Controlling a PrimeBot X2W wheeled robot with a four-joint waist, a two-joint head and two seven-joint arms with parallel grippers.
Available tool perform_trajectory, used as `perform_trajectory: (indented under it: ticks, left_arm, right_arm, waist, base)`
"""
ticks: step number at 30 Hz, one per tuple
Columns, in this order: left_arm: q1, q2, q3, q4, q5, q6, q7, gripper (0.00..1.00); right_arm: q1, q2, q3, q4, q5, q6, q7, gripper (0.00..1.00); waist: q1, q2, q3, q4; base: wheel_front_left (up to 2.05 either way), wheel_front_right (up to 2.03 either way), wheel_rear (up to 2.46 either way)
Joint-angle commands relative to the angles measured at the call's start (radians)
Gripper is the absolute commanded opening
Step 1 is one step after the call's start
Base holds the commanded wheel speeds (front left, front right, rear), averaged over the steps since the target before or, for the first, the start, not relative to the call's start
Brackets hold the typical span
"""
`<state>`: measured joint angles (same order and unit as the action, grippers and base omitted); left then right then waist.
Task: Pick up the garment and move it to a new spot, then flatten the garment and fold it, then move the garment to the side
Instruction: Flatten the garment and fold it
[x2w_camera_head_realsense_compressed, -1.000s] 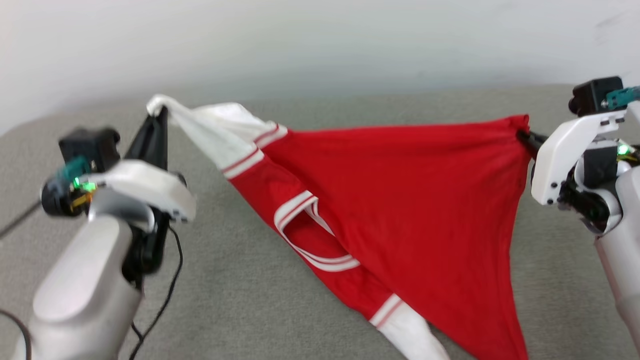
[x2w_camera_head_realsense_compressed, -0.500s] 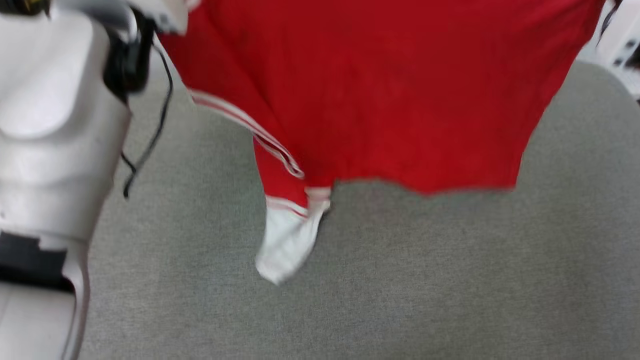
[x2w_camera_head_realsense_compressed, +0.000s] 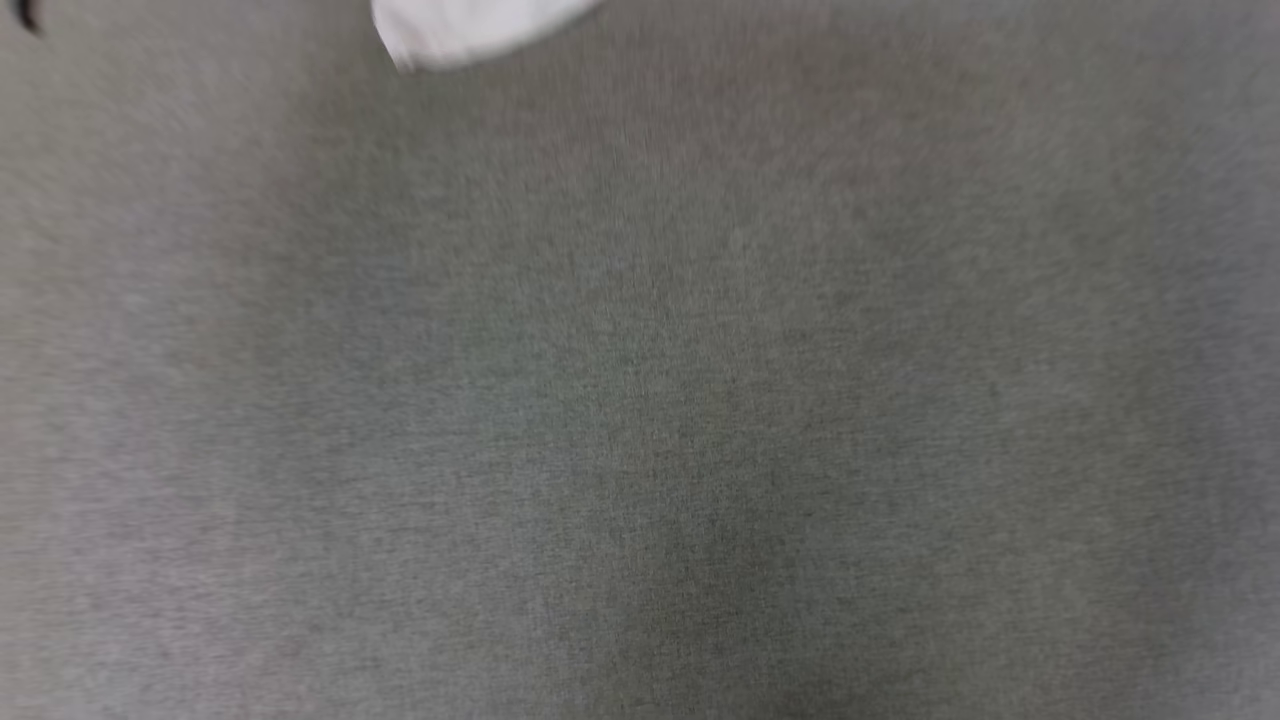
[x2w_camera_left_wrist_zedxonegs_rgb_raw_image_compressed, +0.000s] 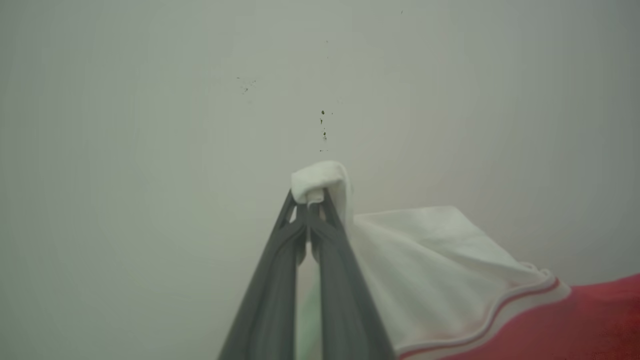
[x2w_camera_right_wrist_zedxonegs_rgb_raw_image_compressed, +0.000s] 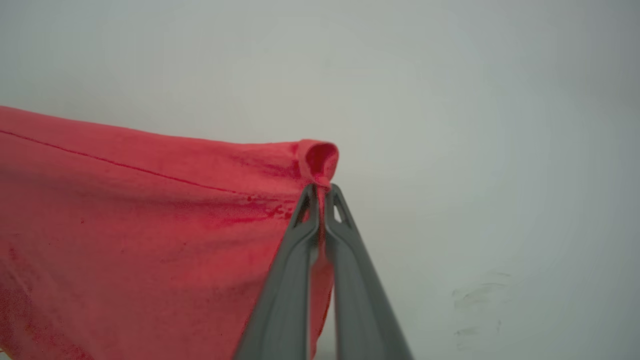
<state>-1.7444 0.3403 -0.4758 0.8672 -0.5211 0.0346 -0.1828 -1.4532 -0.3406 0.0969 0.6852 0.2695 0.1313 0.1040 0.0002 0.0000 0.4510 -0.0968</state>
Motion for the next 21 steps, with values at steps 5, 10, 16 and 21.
perform_trajectory:
  ticks: [5, 10, 16, 21]
  left_arm:
    - [-0.105, 0.012, -0.005, 0.026, 0.013, -0.006, 0.004, 0.00]
    - [-0.135, 0.014, -0.003, 0.066, 0.007, -0.016, 0.001, 0.00]
    - [-0.097, 0.011, 0.002, 0.124, -0.013, -0.031, -0.016, 0.00]
    - [-0.009, -0.010, 0.021, 0.186, -0.054, -0.061, -0.044, 0.00]
  right_arm:
    - [-0.113, 0.023, 0.013, 0.035, -0.009, -0.001, -0.036, 0.00]
    - [-0.162, 0.044, 0.037, 0.069, 0.010, -0.001, -0.053, 0.00]
    - [-0.168, 0.064, 0.065, 0.117, 0.030, -0.001, -0.058, 0.00]
    - [-0.116, 0.067, 0.096, 0.184, 0.050, -0.001, -0.068, 0.00]
  waist:
    - [-0.0002, 0.0000, 0.192, -0.015]
    - [-0.0002, 0.0000, 0.257, -0.019]
    - [-0.0002, 0.0000, 0.287, -0.016]
    - [-0.0002, 0.0000, 0.247, 0.004]
  base:
    - [0.00, 0.00, 0.00]
    - [0.00, 0.00, 0.00]
    - [0.00, 0.00, 0.00]
    - [0.00, 0.00, 0.00]
